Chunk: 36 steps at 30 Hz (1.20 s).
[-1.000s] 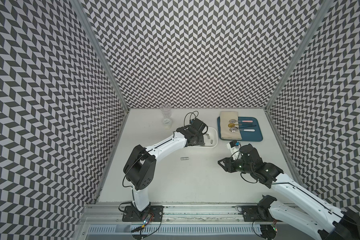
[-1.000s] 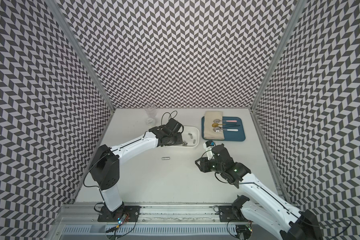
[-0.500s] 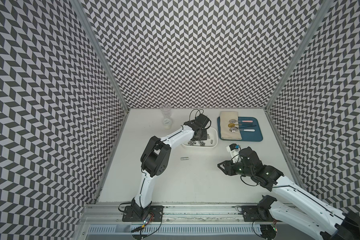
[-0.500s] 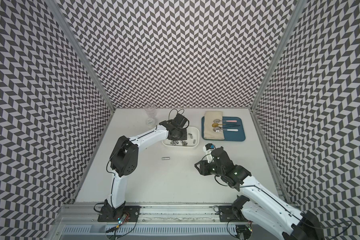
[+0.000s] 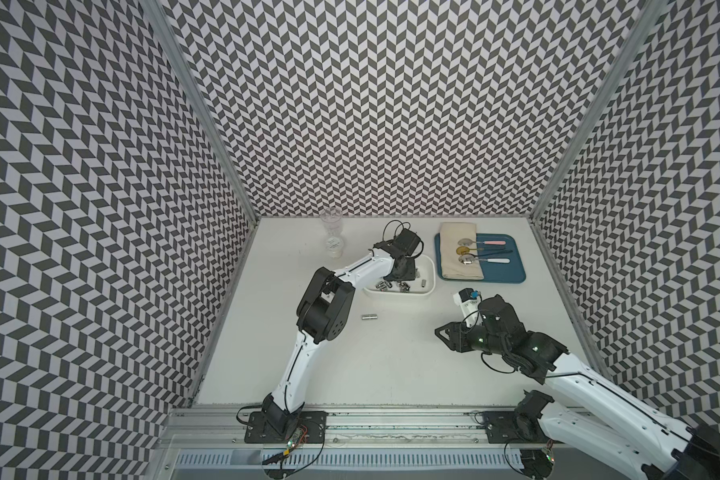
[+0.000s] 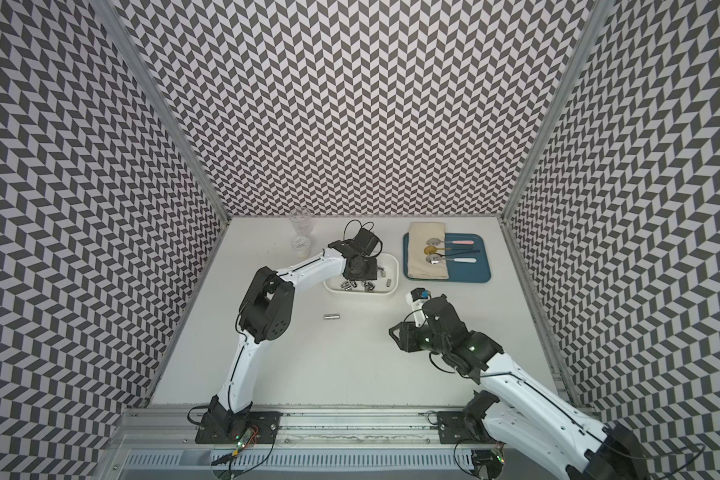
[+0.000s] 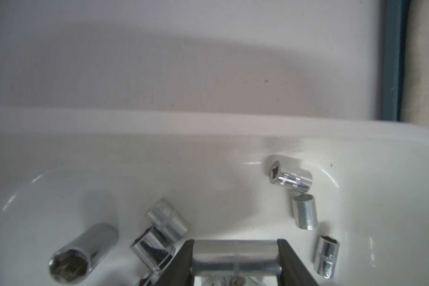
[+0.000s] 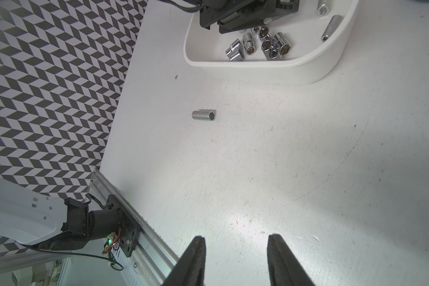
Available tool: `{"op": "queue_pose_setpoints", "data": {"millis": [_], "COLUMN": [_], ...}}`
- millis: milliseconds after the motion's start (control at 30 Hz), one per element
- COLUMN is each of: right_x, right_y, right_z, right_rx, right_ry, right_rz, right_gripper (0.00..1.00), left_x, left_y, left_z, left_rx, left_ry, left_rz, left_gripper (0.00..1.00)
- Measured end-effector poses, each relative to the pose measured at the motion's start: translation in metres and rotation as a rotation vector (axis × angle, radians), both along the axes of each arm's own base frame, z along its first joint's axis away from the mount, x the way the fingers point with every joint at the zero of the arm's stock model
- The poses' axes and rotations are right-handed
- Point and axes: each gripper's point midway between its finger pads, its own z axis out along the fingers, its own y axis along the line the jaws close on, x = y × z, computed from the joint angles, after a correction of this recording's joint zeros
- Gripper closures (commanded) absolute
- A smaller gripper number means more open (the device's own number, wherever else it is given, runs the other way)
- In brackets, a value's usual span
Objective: Put the socket on the desktop into the storage box
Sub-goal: Place the socket head in the storage box.
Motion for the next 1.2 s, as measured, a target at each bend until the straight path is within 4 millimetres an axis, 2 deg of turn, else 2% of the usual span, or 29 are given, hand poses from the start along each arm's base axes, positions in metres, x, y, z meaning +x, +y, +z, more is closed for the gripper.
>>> {"op": "queue_pose_setpoints", "data": {"millis": [200, 500, 600, 967, 1100, 1200], "right_x": [-0.001, -0.001, -0.001, 0.004, 0.008, 0.011], "right_y": [-0.002, -0.002, -0.002, -0.001, 0.004, 0.009], "right_z": [-0.002, -0.003, -0.003, -0.006, 0.0, 0.004], "right_rx": [-0.009, -0.011, -0.012, -0.035, -0.039, -0.043], "right_ry": [0.007, 0.009, 0.009, 0.019, 0.006, -0.001], "right_rz": [-0.003, -0.003, -0.003, -0.008, 0.004, 0.019], "right_gripper": [0.55, 0.55, 0.55, 0.55, 0.53, 0.53], "left_x": [-0.001, -0.001, -0.003, -0.031, -0.049, -0.067], "left_y": [0.0, 0.0, 0.002, 0.028, 0.042, 0.056], "left_z": [-0.002, 0.004, 0.017, 0.092, 0.107, 0.11], "left_rx": [0.0, -0.005, -0.012, -0.071, -0.087, -0.095], "left_ry": [0.008, -0.002, -0.018, -0.125, -0.148, -0.155], "left_rz": [-0.004, -0.005, -0.006, -0.008, -0.005, 0.0], "left_gripper": [0.39, 0.37, 0.37, 0.33, 0.3, 0.29]}}
